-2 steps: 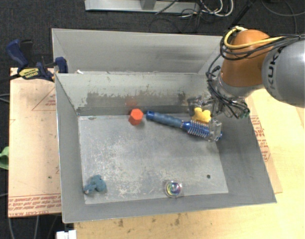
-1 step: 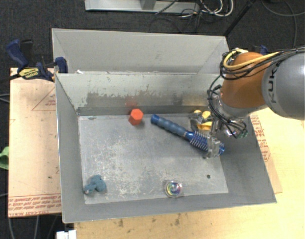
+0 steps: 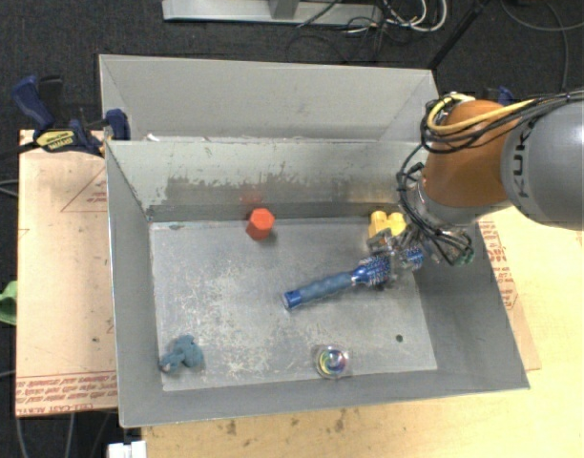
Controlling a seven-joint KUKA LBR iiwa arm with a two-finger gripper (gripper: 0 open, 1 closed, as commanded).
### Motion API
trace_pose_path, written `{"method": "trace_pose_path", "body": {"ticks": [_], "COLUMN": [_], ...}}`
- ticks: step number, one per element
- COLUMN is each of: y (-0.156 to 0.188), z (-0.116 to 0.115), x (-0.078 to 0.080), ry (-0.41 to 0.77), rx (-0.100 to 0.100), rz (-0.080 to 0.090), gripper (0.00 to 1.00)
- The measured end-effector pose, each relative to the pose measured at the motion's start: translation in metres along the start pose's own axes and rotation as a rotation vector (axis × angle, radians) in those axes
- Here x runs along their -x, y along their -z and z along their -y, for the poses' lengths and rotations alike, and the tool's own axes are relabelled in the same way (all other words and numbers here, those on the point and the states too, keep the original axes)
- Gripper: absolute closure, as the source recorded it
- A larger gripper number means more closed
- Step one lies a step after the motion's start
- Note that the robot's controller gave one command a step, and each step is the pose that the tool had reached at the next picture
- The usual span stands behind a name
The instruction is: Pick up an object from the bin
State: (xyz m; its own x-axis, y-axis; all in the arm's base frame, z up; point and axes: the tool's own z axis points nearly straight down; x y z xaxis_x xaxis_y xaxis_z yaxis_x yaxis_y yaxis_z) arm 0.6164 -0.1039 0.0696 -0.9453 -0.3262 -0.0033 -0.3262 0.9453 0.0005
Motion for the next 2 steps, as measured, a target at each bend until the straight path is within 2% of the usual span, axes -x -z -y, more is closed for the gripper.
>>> {"method": "trace_pose_path", "body": {"ticks": [1, 2], "y": [0.110, 0.144], "z": [0.001, -0.009], "x": [-0.010, -0.019], "ry": [0.017, 0.020], "rx": [-0.005, -0.003], "rz": [0.006, 0.003], "gripper": [1.00, 1.00]}}
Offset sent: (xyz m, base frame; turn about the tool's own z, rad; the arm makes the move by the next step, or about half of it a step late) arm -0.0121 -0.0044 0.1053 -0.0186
